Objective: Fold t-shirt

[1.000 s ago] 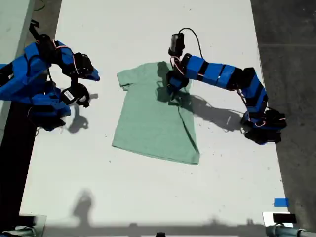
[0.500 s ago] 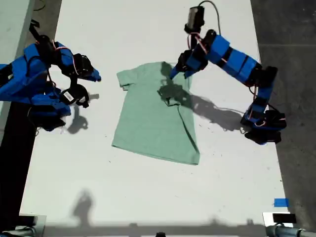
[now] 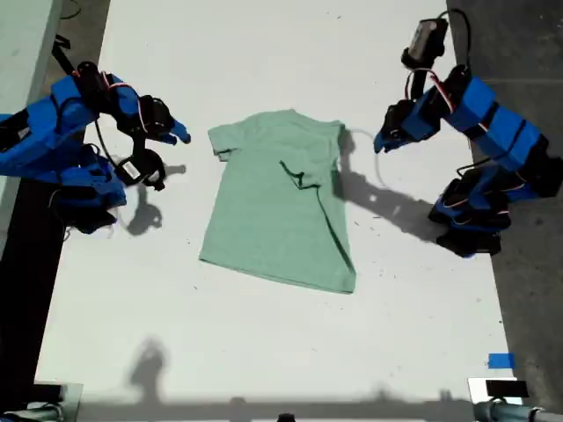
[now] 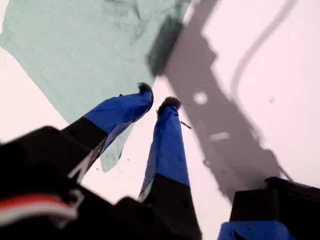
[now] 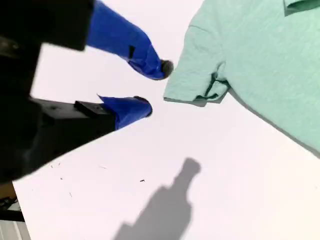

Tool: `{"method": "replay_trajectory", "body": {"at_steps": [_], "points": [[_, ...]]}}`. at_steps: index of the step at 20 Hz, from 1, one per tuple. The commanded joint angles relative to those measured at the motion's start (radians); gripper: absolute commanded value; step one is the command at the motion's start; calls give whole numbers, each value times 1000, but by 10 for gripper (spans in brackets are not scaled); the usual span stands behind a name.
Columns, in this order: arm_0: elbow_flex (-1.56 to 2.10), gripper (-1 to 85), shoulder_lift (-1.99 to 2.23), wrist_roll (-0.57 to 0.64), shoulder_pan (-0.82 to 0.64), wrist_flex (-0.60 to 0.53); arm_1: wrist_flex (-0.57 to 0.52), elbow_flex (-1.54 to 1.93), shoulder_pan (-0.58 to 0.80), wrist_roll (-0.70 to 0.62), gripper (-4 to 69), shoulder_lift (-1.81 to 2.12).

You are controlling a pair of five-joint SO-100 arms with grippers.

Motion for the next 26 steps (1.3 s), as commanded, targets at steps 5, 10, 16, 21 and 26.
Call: {"method": "replay_trajectory", "body": {"at_steps": [5,10,16,21,26], "points": [[-199,192,-307,184,-132,-120,-21,149,-52,78,102,247],[-362,211,-603,233,-190,-169,-20,201,-78,114,99,351],[-419,216,-839,227,-236,-258,-23,202,-92,112,99,351],[-540,219,-1029,219,-250,-270,-29,202,-115,121,99,356],[-701,216,-1220,201,-255,-212,-28,201,-123,121,99,370]]}}
